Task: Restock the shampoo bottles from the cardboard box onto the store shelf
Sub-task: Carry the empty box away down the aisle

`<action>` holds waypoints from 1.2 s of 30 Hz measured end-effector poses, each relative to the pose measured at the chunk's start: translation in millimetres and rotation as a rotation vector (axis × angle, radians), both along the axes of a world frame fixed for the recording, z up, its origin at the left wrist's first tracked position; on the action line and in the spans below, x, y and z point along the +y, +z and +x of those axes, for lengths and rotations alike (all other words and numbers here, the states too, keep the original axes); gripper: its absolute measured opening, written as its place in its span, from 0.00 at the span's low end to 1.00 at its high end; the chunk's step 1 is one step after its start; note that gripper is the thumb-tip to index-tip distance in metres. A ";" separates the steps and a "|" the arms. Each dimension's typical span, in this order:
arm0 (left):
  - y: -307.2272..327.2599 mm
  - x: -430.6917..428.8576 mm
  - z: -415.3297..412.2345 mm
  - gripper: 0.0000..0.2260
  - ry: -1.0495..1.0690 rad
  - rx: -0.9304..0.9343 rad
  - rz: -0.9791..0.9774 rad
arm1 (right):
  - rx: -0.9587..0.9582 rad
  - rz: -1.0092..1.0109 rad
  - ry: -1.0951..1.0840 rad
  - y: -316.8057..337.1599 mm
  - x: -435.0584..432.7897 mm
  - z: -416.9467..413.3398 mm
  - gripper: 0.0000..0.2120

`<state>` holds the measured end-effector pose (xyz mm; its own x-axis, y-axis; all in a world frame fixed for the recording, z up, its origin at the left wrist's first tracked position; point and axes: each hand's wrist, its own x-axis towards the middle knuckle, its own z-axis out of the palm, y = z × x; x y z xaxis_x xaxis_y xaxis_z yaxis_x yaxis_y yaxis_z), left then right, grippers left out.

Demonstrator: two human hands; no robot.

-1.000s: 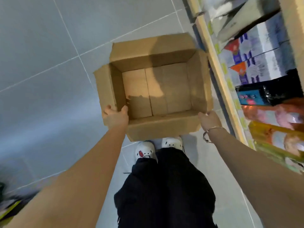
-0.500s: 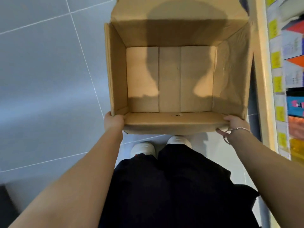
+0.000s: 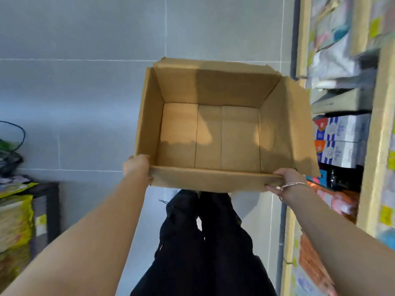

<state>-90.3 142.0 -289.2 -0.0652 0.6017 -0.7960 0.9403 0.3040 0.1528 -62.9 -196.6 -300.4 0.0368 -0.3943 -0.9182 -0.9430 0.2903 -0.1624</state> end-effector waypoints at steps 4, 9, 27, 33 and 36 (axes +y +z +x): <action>79.2 29.9 -0.2 0.19 0.245 -0.106 -0.057 | -0.040 -0.012 0.090 80.1 44.2 29.3 0.09; 126.9 77.1 9.7 0.24 0.533 -0.252 0.016 | -0.064 -0.001 0.206 142.3 127.1 72.3 0.07; 185.2 390.4 149.6 0.47 0.502 -0.288 -0.226 | -0.031 0.077 0.314 228.7 573.4 216.1 0.19; 169.3 482.8 216.8 0.30 0.515 -0.292 -0.116 | -0.067 0.075 0.327 233.1 677.8 281.7 0.19; 150.5 530.6 251.0 0.21 0.546 -0.281 -0.049 | -0.047 0.047 0.368 217.1 727.9 316.3 0.17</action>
